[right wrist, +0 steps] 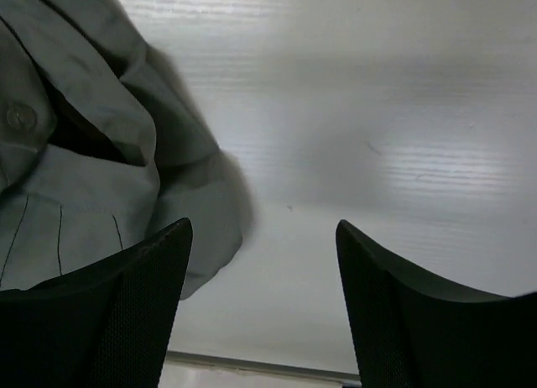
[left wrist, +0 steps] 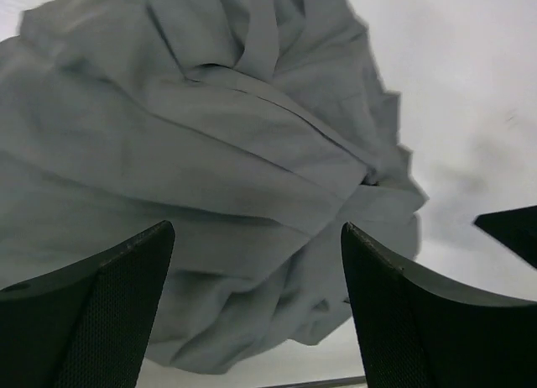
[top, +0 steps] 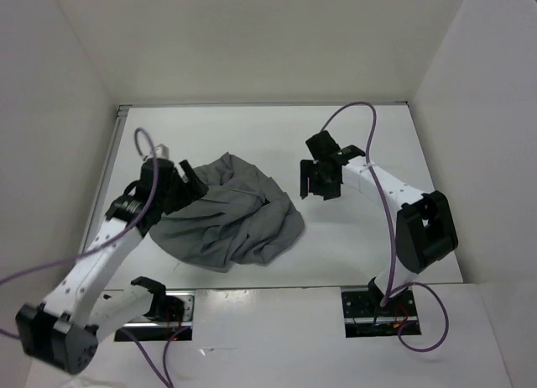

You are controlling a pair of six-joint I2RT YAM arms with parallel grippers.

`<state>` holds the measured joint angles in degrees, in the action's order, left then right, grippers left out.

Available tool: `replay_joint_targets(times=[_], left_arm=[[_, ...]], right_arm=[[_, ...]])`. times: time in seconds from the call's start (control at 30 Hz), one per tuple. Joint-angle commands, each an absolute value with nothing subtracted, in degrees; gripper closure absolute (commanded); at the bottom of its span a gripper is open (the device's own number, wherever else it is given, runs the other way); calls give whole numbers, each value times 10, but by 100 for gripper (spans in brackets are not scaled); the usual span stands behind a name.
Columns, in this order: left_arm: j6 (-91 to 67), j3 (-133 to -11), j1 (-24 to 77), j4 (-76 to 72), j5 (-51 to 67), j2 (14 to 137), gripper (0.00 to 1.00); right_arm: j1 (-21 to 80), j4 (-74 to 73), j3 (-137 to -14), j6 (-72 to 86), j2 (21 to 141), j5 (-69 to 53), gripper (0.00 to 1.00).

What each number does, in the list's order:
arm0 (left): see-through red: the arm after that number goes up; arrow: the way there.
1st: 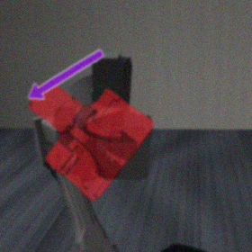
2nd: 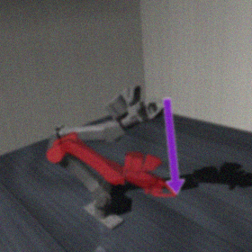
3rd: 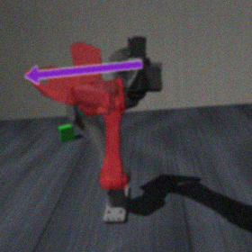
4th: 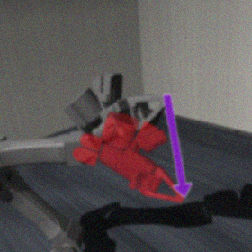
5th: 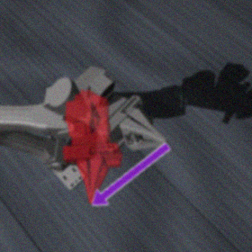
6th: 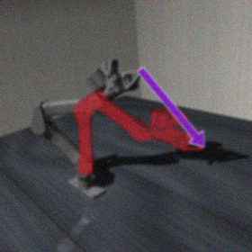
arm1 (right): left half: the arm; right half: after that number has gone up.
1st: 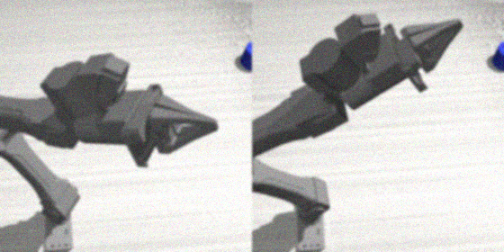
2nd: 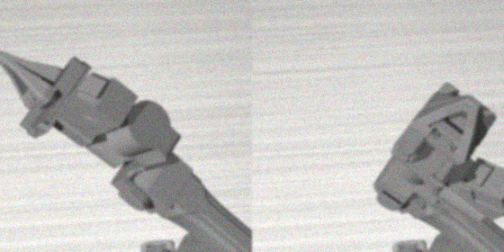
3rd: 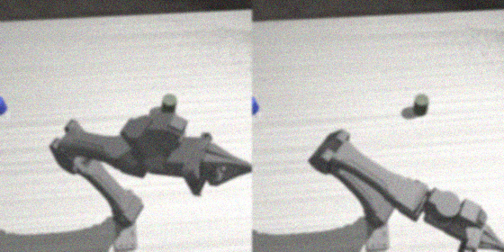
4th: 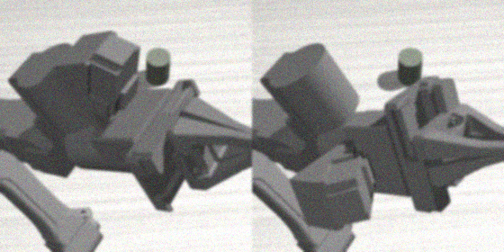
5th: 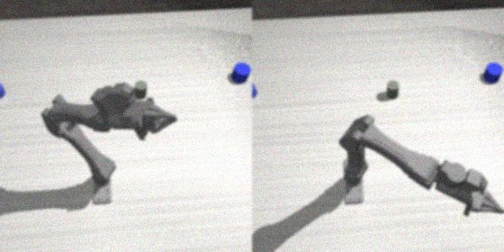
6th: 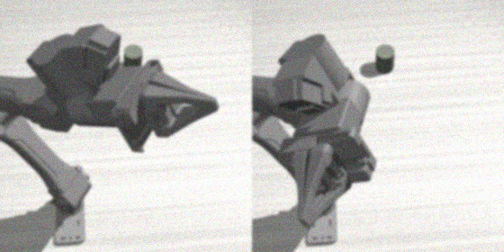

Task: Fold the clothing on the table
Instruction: Grab the skirt from the pile

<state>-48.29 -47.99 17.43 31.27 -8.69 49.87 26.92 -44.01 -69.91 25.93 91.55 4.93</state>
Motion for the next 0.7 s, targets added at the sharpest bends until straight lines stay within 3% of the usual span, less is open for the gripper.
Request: replay_joint_targets(times=[0.0, 0.03, 0.13, 0.3, 0.67], left_arm=[[-409, -553, 171, 301, -34, 617, 13], [-402, -571, 171, 308, -42, 639, 13], [-376, -619, 166, 308, -54, 689, 13], [-370, -631, 150, 287, -21, 700, 13], [-382, -599, 115, 298, -9, 695, 13]], right_arm=[[273, -353, -700, 243, 931, -50, 29], [286, -338, -718, 214, 941, -57, 36], [321, -324, -769, 175, 991, -57, 43], [367, -324, -858, 112, 1064, -33, 44], [406, -302, -913, 82, 1167, -94, 44]])
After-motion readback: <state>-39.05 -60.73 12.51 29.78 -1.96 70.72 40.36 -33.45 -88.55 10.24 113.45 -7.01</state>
